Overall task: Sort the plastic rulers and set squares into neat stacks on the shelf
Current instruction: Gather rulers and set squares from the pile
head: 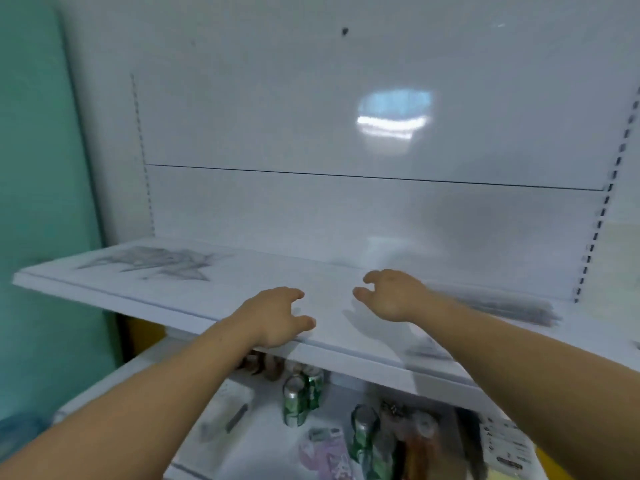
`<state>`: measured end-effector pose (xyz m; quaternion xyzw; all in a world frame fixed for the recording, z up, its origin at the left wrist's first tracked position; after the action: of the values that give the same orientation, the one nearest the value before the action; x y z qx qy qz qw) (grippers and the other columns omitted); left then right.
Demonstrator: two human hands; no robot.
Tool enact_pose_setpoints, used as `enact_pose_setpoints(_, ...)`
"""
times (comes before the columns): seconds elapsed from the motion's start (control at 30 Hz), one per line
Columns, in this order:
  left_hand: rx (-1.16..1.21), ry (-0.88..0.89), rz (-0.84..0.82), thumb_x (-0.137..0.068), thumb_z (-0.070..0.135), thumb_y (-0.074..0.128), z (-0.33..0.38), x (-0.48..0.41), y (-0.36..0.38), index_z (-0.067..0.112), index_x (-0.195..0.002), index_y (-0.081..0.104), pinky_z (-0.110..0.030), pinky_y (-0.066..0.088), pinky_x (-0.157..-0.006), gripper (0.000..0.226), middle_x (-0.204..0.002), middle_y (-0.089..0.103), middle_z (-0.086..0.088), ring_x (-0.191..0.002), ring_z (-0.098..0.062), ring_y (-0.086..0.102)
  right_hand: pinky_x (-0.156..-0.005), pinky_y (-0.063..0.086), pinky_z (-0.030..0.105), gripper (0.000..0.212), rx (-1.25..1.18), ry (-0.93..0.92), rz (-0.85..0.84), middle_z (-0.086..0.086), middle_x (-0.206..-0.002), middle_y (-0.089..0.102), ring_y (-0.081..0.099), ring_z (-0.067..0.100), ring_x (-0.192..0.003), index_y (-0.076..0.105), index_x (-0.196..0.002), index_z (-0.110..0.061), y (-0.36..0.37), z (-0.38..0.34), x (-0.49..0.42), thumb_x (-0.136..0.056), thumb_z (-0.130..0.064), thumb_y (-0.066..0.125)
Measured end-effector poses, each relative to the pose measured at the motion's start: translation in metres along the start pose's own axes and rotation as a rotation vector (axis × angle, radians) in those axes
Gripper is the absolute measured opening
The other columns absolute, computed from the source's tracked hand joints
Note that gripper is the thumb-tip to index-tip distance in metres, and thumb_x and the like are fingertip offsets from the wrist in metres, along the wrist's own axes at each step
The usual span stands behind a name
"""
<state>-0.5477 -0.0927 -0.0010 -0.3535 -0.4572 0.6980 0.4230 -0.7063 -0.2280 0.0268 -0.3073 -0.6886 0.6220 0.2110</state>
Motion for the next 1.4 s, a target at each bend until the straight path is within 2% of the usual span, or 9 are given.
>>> enact_pose_setpoints(0.3,0.016,-0.27,0.076,-0.086,0.052,0.056,-0.234,0.042,-0.09,0.025,-0.146,0.029,-0.029,0.025,-0.111,0.072,-0.154,0.027,0.004,-0.139,-0.016,0.03,-0.11,0.028,0.035,0.061,-0.071,-0.242,-0.051,0.006,-0.154,0.028,0.031,0.024,-0.138,0.028,-0.148,-0.018,0.044,-0.231,-0.123,-0.098,-0.053,0.03)
enact_pose_setpoints(0.53,0.003,-0.399,0.132,-0.088,0.046,0.058,-0.349,0.048,-0.137,0.022,-0.145,0.033,-0.031,0.028,-0.11,0.067,-0.153,0.031,0.0,-0.137,-0.021,0.033,-0.112,0.024,0.034,0.063,-0.097,-0.306,-0.089,0.005,-0.156,0.024,0.025,0.023,-0.141,0.026,-0.149,-0.017,0.078,-0.33,-0.194,-0.097,-0.052,0.033)
enact_pose_setpoints(0.73,0.005,-0.402,0.131,-0.087,0.044,0.058,-0.409,0.006,-0.144,0.024,-0.144,0.034,-0.031,0.031,-0.108,0.064,-0.152,0.032,0.004,-0.135,-0.019,0.035,-0.091,0.039,0.034,0.043,-0.104,-0.297,-0.067,0.008,-0.127,0.052,0.048,0.026,-0.119,0.049,-0.116,-0.017,0.1,-0.364,-0.273,-0.093,-0.051,0.041)
enact_pose_setpoints(0.9,-0.04,-0.387,0.116,-0.089,0.044,0.056,-0.453,-0.057,-0.155,0.023,-0.144,0.034,-0.032,0.029,-0.111,0.063,-0.152,0.031,0.003,-0.136,-0.018,0.033,-0.103,0.036,0.037,0.08,-0.135,-0.267,-0.132,0.005,-0.146,0.038,0.039,0.025,-0.131,0.036,-0.142,-0.018,0.112,-0.382,-0.342,-0.081,-0.069,0.048)
enact_pose_setpoints(1.03,-0.028,-0.379,0.086,-0.088,0.046,0.056,-0.483,-0.111,-0.159,0.024,-0.145,0.032,-0.03,0.028,-0.109,0.065,-0.153,0.031,0.003,-0.137,-0.018,0.034,-0.11,0.029,0.039,0.094,-0.09,-0.269,-0.228,0.005,-0.154,0.026,0.029,0.025,-0.139,0.023,-0.149,-0.019,0.122,-0.397,-0.388,-0.078,-0.075,0.047)
enact_pose_setpoints(1.1,0.001,-0.357,0.078,-0.086,0.052,0.057,-0.494,-0.135,-0.158,0.024,-0.146,0.03,-0.029,0.026,-0.11,0.071,-0.154,0.027,0.004,-0.138,-0.017,0.031,-0.108,0.031,0.04,0.089,-0.061,-0.295,-0.218,0.007,-0.149,0.032,0.032,0.026,-0.135,0.031,-0.145,-0.019,0.127,-0.407,-0.404,-0.078,-0.075,0.046)
enact_pose_setpoints(1.23,-0.024,-0.261,-0.03,-0.083,0.061,0.054,-0.505,-0.17,-0.152,0.026,-0.149,0.02,-0.03,0.02,-0.113,0.082,-0.157,0.016,0.004,-0.142,-0.017,0.022,-0.09,0.04,0.029,0.052,-0.108,-0.376,-0.151,0.001,-0.116,0.053,0.049,0.019,-0.109,0.058,-0.123,-0.021,0.128,-0.419,-0.42,-0.083,-0.056,0.057)
enact_pose_setpoints(1.33,-0.001,-0.194,-0.024,-0.083,0.053,0.06,-0.512,-0.184,-0.154,0.027,-0.141,0.039,-0.024,0.035,-0.098,0.067,-0.146,0.041,0.004,-0.127,-0.015,0.044,-0.078,0.039,0.022,0.03,-0.152,-0.382,-0.117,-0.006,-0.097,0.057,0.052,0.012,-0.092,0.065,-0.11,-0.02,0.12,-0.422,-0.419,-0.086,-0.037,0.061)
enact_pose_setpoints(1.4,0.074,-0.136,0.032,-0.081,0.045,0.067,-0.519,-0.19,-0.156,0.027,-0.131,0.05,-0.021,0.042,-0.085,0.056,-0.124,0.055,0.007,-0.106,-0.011,0.055,-0.079,0.039,0.021,0.022,-0.147,-0.346,-0.093,-0.006,-0.097,0.057,0.053,0.013,-0.094,0.066,-0.105,-0.019,0.118,-0.423,-0.418,-0.087,-0.031,0.06)
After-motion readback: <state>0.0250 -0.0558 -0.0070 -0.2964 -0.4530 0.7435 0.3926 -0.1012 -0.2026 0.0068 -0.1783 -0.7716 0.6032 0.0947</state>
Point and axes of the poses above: each hand's wrist, its own x-axis away from the middle knuckle, its own y-axis out of the palm, z = x × y, the point moved 2 cm from there along -x, towards the middle knuckle
